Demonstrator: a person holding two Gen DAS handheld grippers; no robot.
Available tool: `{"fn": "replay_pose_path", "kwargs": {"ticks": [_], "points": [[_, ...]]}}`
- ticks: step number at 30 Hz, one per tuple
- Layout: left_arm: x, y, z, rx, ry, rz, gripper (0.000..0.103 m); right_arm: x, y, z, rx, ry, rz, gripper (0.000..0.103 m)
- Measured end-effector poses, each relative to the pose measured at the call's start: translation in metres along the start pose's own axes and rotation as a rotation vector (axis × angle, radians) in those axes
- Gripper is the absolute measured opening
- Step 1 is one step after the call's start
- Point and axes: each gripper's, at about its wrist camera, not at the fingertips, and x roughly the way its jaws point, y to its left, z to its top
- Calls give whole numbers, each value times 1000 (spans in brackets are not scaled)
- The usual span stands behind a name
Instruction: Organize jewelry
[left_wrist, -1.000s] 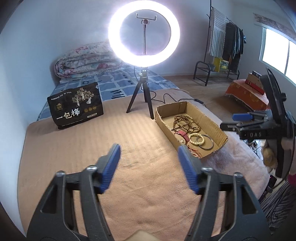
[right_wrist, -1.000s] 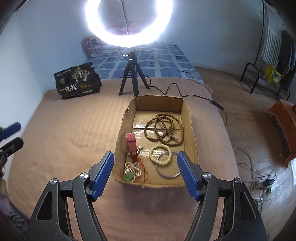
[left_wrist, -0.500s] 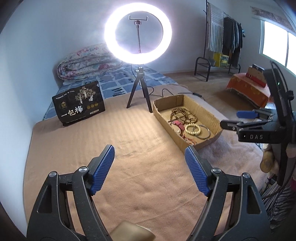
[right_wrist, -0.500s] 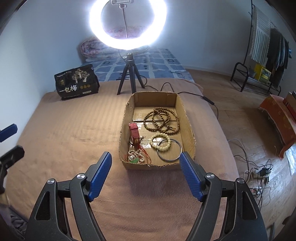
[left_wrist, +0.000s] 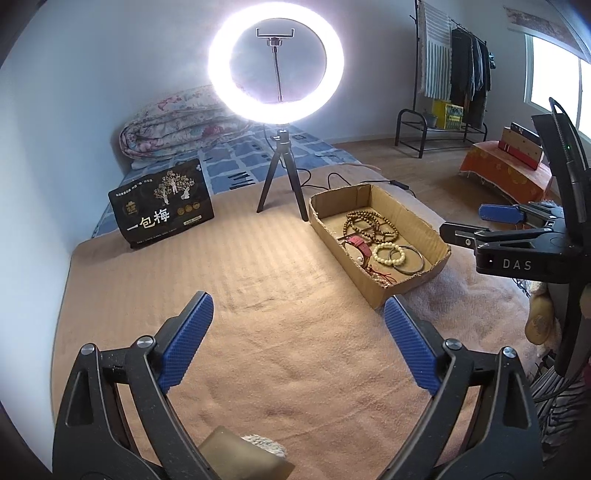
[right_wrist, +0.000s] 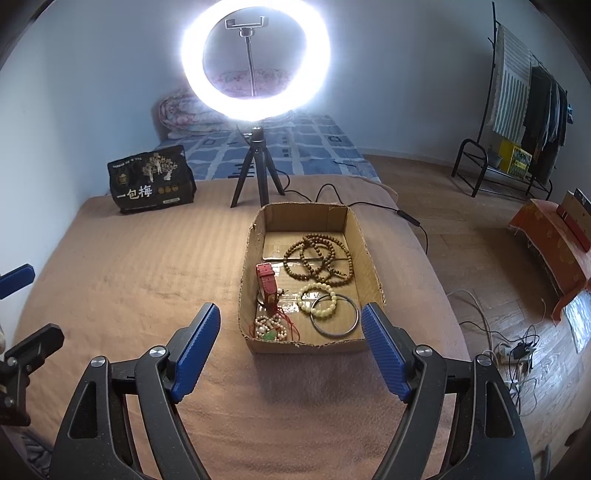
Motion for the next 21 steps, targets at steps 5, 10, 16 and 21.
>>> {"fn": "replay_pose_path", "kwargs": {"ticks": [5,10,16,21], "points": [[3,-1,2,-11,18,14,96,2,3,0,-11,3,-8,79],[3,-5,3,6,18,32,100,2,6,0,-21,6,-19,79],[0,-5,3,2,10,24,100,2,6,0,-23,3,-24,79],[0,-4,4,-6,13,22,100,1,6,0,-33,2,-36,79]]}}
